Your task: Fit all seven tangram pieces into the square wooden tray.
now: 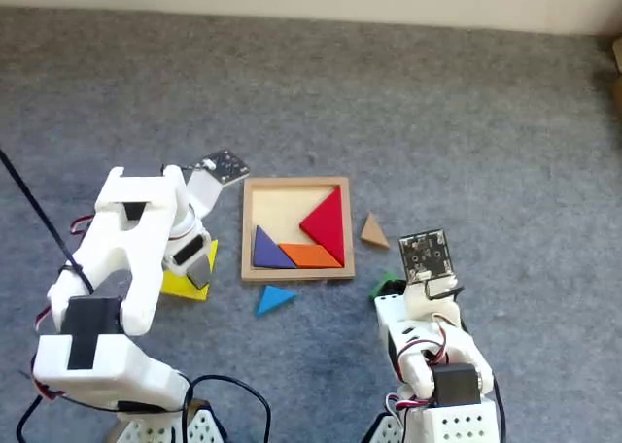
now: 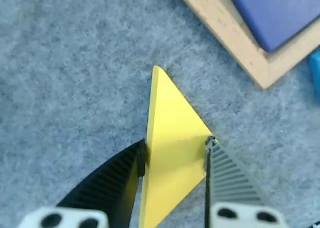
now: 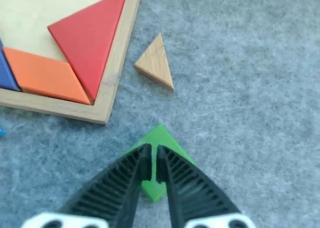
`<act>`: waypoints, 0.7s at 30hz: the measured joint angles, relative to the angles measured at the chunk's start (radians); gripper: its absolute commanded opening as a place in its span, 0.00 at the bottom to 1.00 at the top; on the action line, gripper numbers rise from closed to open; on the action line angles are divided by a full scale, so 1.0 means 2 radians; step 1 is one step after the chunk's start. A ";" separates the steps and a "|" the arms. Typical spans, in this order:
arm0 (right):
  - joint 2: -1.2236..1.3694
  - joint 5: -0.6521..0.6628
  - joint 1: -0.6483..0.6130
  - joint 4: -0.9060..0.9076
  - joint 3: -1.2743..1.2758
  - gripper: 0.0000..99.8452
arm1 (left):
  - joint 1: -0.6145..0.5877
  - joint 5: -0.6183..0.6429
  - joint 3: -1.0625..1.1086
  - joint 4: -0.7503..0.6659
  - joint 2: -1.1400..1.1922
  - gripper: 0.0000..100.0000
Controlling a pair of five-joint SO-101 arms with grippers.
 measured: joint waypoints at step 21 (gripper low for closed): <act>0.000 0.000 0.000 0.000 0.000 0.03 | -0.002 0.004 -0.031 0.079 0.010 0.28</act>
